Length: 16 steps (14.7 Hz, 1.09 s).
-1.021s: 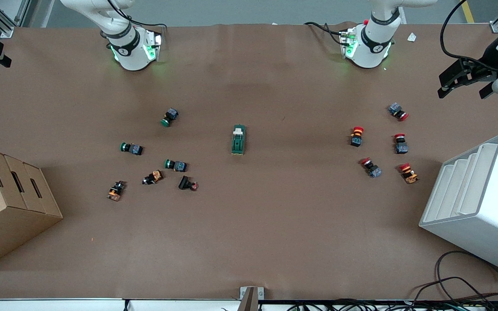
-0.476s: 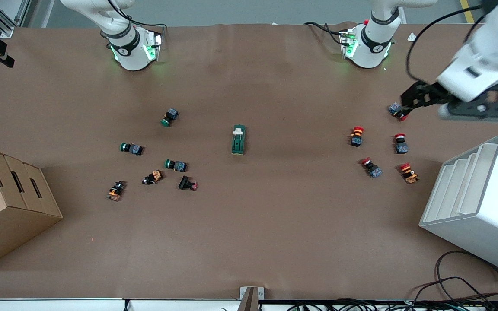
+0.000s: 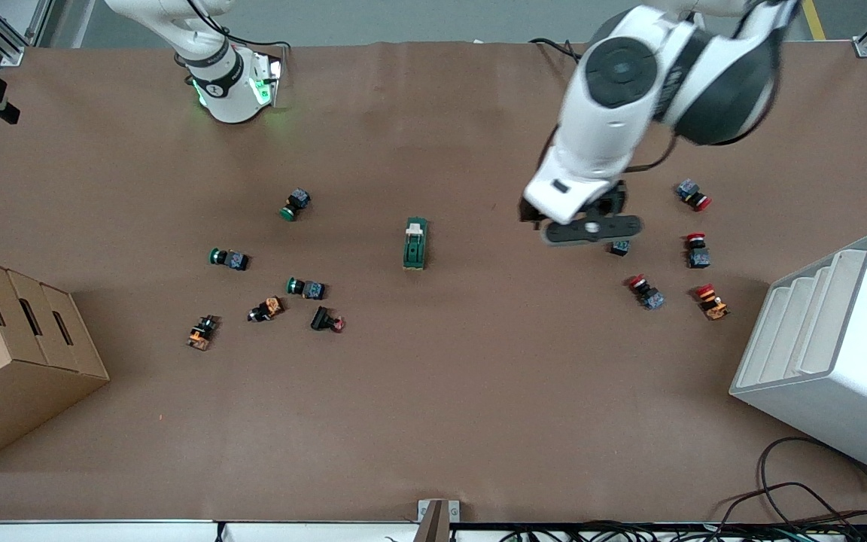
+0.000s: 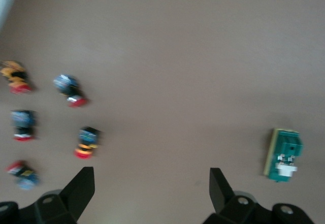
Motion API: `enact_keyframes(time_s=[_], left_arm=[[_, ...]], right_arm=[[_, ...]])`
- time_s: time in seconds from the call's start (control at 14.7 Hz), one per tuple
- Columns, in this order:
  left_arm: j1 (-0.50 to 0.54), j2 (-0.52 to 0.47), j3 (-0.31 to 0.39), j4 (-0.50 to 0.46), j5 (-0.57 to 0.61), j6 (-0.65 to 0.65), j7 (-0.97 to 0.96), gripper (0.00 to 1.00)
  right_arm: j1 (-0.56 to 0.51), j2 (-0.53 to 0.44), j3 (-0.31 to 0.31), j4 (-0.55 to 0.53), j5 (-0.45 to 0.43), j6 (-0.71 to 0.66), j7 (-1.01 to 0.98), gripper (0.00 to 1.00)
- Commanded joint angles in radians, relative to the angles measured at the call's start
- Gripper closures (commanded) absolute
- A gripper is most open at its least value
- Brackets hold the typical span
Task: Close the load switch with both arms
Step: 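Move the left gripper over the teal load switch and lower it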
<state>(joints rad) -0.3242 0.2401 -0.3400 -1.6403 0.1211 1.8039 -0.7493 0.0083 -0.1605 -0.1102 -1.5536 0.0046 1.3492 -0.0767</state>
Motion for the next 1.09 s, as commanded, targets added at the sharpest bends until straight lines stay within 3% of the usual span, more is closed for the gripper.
enact_keyframes(time_s=[0.0, 0.27, 0.48, 1.02], left_arm=[[-0.103, 0.030, 0.002, -0.062, 0.031, 0.093, -0.149, 0.00], [-0.269, 0.122, 0.001, -0.088, 0.188, 0.222, -0.404, 0.01], [-0.393, 0.200, 0.001, -0.090, 0.346, 0.229, -0.621, 0.02], [-0.614, 0.387, 0.001, -0.081, 0.839, 0.230, -1.246, 0.01]], right_arm=[[-0.008, 0.039, -0.003, 0.014, -0.005, 0.013, 0.003, 0.00], [-0.034, 0.133, -0.003, 0.014, -0.008, 0.025, 0.003, 0.00], [-0.022, 0.142, -0.002, 0.009, -0.040, 0.047, 0.029, 0.00], [0.134, 0.219, 0.006, -0.011, 0.049, 0.093, 0.593, 0.00]])
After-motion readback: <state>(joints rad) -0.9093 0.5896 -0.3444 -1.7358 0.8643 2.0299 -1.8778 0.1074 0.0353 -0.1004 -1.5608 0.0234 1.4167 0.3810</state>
